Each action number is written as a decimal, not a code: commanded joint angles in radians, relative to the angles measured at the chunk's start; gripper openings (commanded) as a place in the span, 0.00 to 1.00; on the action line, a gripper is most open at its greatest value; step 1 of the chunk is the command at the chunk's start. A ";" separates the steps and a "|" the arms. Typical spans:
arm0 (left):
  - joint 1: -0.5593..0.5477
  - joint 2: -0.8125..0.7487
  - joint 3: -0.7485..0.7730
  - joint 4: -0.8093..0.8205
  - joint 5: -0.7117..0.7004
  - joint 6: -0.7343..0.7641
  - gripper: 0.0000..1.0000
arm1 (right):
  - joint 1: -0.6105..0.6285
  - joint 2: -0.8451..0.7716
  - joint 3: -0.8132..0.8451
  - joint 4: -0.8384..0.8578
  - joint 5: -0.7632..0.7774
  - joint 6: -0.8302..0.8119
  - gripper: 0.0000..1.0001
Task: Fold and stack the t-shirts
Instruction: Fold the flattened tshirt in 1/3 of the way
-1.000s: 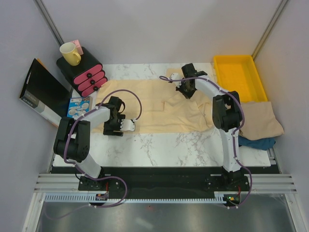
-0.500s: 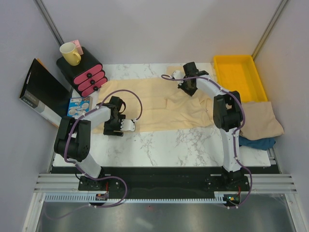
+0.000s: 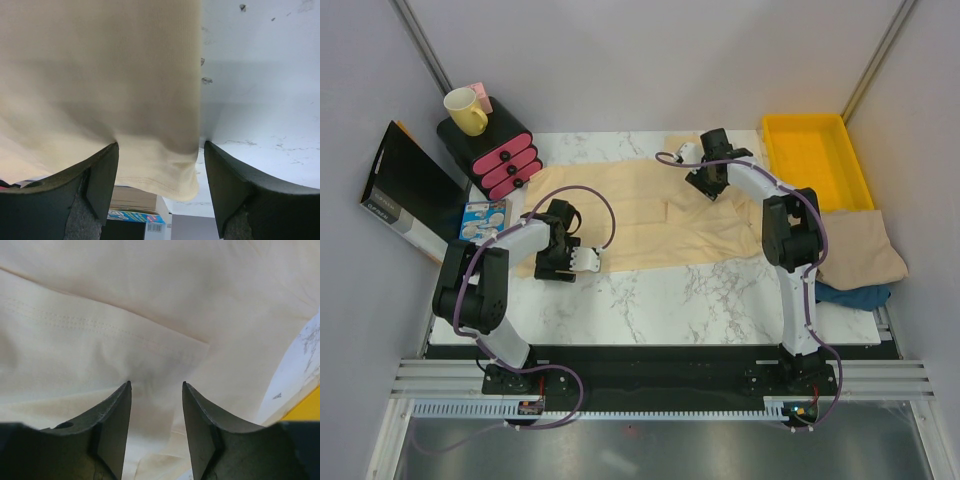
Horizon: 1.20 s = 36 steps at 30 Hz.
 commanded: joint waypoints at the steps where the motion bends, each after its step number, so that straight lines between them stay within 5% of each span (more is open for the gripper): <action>1: 0.003 0.079 -0.061 0.098 0.076 -0.032 0.76 | -0.004 -0.075 0.033 -0.013 -0.122 0.062 0.50; 13: -0.008 0.070 -0.056 0.089 0.071 -0.041 0.76 | 0.023 0.026 0.144 -0.121 -0.396 0.108 0.42; 26: -0.011 0.064 -0.052 0.073 0.066 -0.053 0.76 | 0.069 0.118 0.185 -0.101 -0.364 0.136 0.40; 36: -0.015 0.065 -0.047 0.064 0.065 -0.056 0.76 | 0.085 0.104 0.165 -0.070 -0.297 0.128 0.10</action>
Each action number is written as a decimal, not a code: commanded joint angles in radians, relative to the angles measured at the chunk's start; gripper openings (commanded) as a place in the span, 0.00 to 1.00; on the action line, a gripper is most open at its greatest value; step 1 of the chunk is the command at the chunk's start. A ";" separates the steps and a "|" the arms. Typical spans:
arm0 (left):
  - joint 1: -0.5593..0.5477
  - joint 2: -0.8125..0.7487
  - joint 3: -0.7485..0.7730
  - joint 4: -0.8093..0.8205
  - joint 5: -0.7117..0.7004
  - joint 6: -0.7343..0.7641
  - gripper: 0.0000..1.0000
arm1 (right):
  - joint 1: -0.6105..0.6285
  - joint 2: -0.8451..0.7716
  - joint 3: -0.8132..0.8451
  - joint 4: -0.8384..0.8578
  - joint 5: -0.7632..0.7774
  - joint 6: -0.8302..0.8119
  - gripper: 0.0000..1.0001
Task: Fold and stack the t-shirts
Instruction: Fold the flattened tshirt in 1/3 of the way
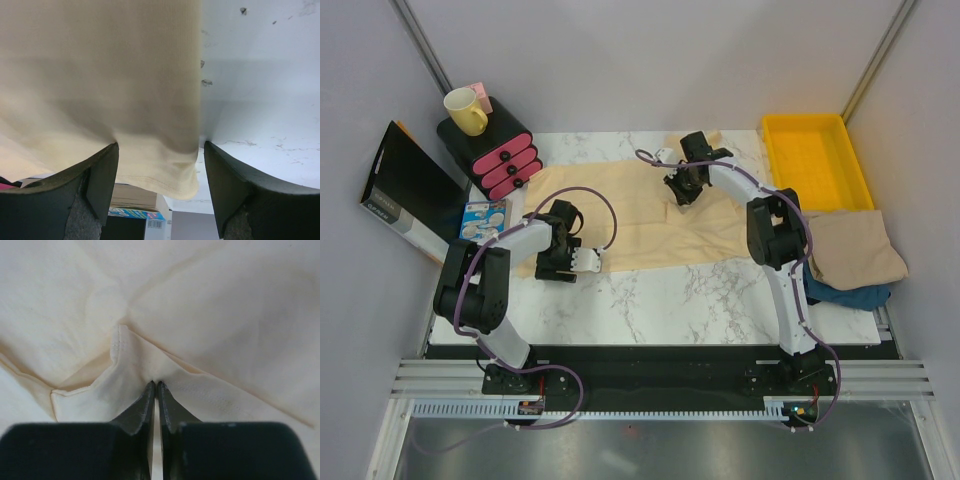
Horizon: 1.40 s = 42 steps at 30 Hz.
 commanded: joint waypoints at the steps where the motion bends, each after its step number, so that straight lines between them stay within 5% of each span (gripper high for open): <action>1: 0.000 0.068 -0.045 0.063 0.088 -0.040 0.76 | 0.008 -0.007 0.017 0.040 0.042 -0.004 0.09; 7: -0.013 0.073 -0.035 0.063 0.095 -0.052 0.76 | 0.008 -0.044 -0.010 0.106 0.123 -0.008 0.00; 22: -0.018 0.083 -0.029 0.058 0.098 -0.055 0.76 | 0.008 -0.105 -0.053 0.250 0.188 0.055 0.00; 25: -0.020 0.087 -0.022 0.060 0.099 -0.058 0.76 | 0.008 -0.102 -0.053 0.261 0.183 0.060 0.04; 30: -0.024 0.091 -0.019 0.058 0.099 -0.062 0.76 | 0.008 -0.098 -0.062 0.264 0.194 0.060 0.26; 33: -0.026 0.094 -0.019 0.058 0.096 -0.059 0.76 | 0.008 -0.111 -0.078 0.269 0.209 0.052 0.52; 38: -0.026 0.090 -0.016 0.060 0.092 -0.058 0.76 | -0.012 -0.162 -0.111 0.319 0.321 0.043 0.52; 42: -0.026 0.068 -0.016 0.057 0.098 -0.060 0.76 | -0.068 -0.219 -0.104 0.218 0.215 0.011 0.51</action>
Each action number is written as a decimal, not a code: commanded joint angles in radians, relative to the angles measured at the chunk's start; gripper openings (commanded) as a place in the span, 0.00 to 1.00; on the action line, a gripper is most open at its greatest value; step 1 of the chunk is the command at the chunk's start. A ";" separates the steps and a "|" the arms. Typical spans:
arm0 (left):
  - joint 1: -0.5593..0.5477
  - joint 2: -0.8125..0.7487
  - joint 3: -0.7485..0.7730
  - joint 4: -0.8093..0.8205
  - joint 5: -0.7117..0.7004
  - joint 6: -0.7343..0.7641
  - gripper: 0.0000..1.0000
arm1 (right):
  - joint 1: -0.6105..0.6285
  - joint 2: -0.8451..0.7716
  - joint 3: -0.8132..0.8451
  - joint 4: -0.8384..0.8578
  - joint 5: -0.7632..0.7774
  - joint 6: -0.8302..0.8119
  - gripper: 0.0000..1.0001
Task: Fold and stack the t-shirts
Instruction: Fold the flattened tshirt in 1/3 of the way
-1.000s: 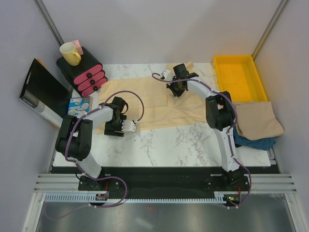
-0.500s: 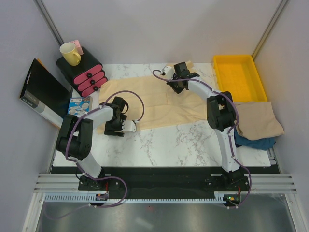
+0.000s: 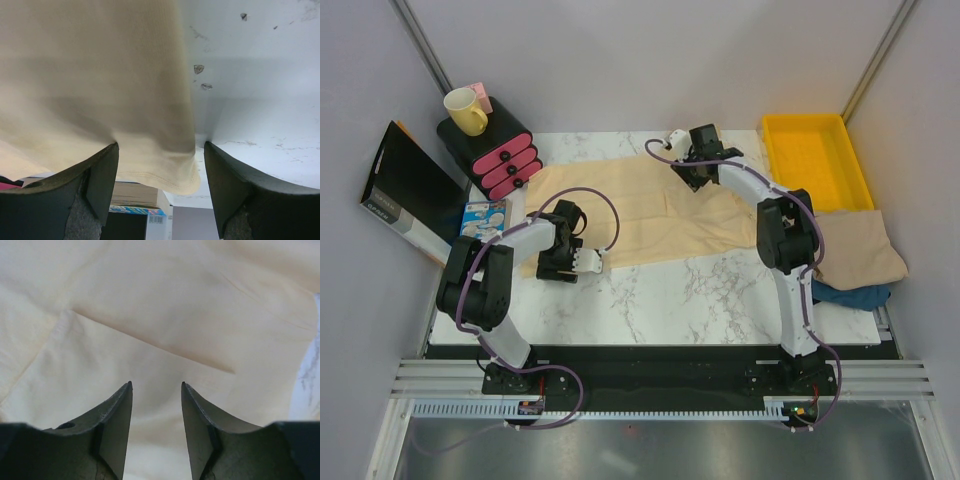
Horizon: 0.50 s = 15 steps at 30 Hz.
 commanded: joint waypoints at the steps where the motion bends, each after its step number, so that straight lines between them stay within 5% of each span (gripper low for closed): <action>1: -0.003 0.040 -0.035 0.074 0.129 -0.042 0.76 | -0.077 -0.139 0.016 -0.122 -0.074 -0.086 0.50; 8: -0.003 0.043 -0.033 0.072 0.132 -0.046 0.76 | -0.140 -0.243 -0.078 -0.474 -0.138 -0.351 0.50; 15: -0.008 0.054 -0.030 0.072 0.139 -0.050 0.76 | -0.261 -0.255 -0.131 -0.666 -0.272 -0.421 0.49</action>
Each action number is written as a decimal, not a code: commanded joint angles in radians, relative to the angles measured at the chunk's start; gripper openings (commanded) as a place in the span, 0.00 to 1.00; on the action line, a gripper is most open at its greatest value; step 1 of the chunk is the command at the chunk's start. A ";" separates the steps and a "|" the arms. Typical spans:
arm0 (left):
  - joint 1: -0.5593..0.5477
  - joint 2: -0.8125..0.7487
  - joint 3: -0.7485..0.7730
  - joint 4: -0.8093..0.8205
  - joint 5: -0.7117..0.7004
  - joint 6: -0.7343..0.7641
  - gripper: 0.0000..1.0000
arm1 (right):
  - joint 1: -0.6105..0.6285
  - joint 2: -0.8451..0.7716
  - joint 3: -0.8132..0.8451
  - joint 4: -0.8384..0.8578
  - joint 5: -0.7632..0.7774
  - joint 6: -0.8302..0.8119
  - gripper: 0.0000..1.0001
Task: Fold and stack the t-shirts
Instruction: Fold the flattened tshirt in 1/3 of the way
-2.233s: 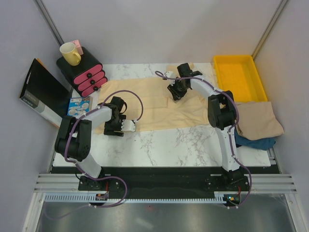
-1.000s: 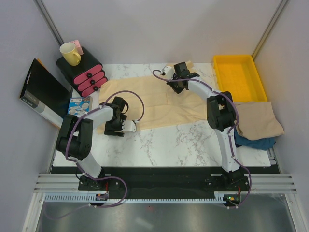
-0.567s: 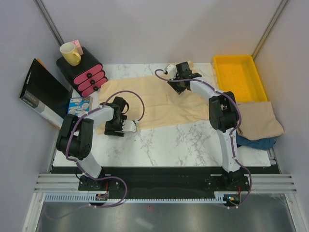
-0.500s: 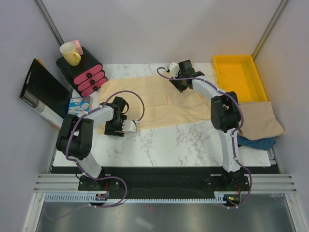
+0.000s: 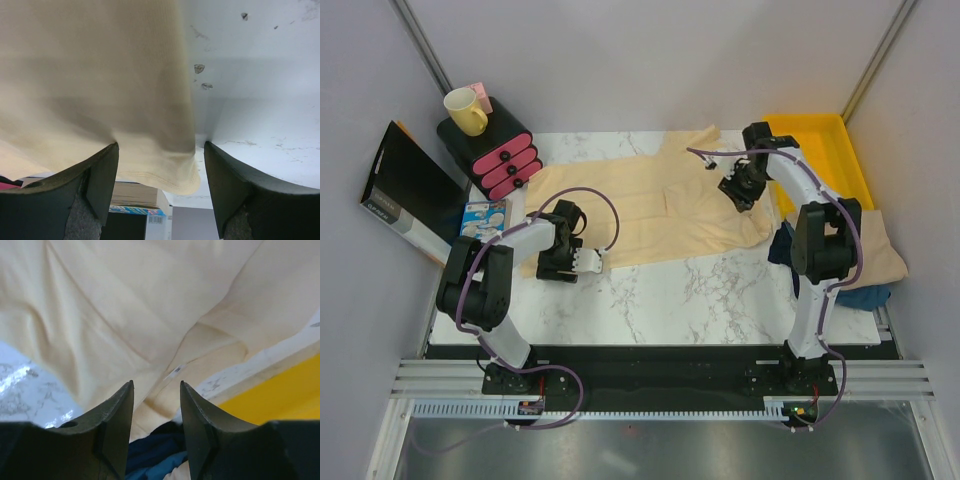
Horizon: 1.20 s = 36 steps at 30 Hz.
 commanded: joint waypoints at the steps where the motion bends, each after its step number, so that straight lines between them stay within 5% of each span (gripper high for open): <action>1: -0.009 0.056 -0.029 0.072 0.136 -0.047 0.76 | -0.080 -0.024 -0.047 -0.166 -0.122 -0.086 0.50; 25: -0.020 0.074 -0.012 0.072 0.135 -0.050 0.76 | -0.151 -0.125 -0.176 -0.270 -0.216 -0.154 0.57; 36: -0.029 0.090 0.010 0.070 0.129 -0.041 0.76 | -0.153 -0.096 -0.291 -0.227 -0.257 -0.140 0.53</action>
